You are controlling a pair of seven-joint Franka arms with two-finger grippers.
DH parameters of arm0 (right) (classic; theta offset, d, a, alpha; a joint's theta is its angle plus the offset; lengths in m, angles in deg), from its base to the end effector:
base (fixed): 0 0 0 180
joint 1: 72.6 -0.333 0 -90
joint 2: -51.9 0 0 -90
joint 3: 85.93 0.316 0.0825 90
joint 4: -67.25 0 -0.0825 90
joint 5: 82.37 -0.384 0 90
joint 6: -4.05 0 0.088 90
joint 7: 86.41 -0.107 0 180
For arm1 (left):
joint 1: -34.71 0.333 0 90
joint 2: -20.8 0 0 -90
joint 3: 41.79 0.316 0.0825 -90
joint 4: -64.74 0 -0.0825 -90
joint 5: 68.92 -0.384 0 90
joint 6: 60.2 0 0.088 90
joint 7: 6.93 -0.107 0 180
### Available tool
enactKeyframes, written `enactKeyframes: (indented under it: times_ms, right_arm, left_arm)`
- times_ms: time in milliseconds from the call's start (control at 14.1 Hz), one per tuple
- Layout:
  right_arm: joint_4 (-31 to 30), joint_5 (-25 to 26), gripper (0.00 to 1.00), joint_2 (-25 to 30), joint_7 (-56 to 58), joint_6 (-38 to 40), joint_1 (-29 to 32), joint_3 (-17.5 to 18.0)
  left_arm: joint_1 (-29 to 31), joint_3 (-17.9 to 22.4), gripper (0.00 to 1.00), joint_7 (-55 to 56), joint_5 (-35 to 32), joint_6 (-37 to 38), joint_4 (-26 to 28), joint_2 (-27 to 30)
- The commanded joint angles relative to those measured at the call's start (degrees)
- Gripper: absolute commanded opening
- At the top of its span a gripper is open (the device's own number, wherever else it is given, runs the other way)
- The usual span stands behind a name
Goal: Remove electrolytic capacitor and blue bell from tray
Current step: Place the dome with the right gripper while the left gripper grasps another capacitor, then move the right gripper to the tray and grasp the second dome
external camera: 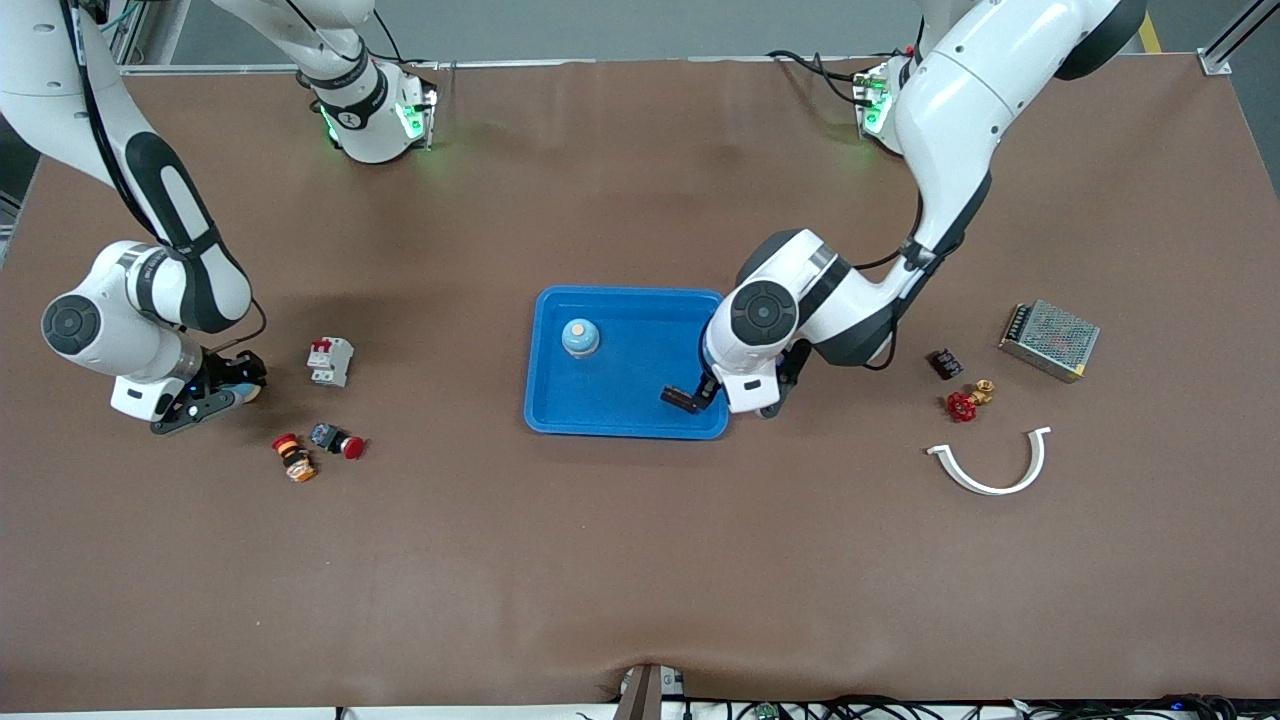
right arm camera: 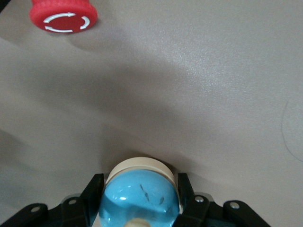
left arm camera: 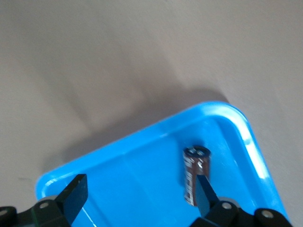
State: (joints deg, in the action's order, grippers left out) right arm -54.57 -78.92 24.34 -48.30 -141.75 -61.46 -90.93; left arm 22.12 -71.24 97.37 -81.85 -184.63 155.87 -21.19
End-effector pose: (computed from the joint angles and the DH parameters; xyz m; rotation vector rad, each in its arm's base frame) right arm 0.5450 -0.1577 0.1752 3.0260 0.6813 -0.1366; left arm 0.5486 -0.4173 0.2411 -2.7024 -1.5756 0.2582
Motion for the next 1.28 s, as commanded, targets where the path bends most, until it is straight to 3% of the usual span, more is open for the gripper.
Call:
enactKeyframes:
  times_ms: [0,71,284,568,710,1064,1206]
  right_arm:
    - [-0.35,-0.02,0.79,0.05,-0.32,-0.8,0.72,0.6]
    - [-0.09,-0.11,1.0,0.05,-0.58,-0.63,0.9,0.86]
    - [0.7,-0.11,1.0,1.36,-0.85,1.21,0.64,1.13]
    - [12.19,-3.26,1.0,3.22,-7.16,22.35,-0.77,2.71]
    - [14.85,-4.77,1.0,4.96,-12.33,26.25,-3.13,2.89]
    - [18.44,-4.94,1.0,9.37,-41.03,34.42,-16.12,2.89]
    - [20.21,-6.43,1.0,9.81,-51.16,36.98,-21.4,2.89]
  left_arm:
    - [-2.6,1.5,1.0,1.78,0.35,-1.69,-3.24,-2.29]
    - [-4.18,2.64,1.0,2.83,0.35,-2.74,-3.94,-2.82]
    - [-7.79,5.98,1.0,4.77,0.62,-6.08,-4.74,-4.58]
    - [-8.15,6.34,0.94,5.04,0.71,-8.72,-5.0,-5.64]
    - [-8.33,6.43,0.9,5.04,0.53,-9.78,-5.0,-6.43]
    - [-8.24,6.43,0.74,4.25,0.7,-9.96,-5.09,-7.75]
    - [-8.33,6.43,0.57,4.07,0.62,-10.66,-5.0,-7.92]
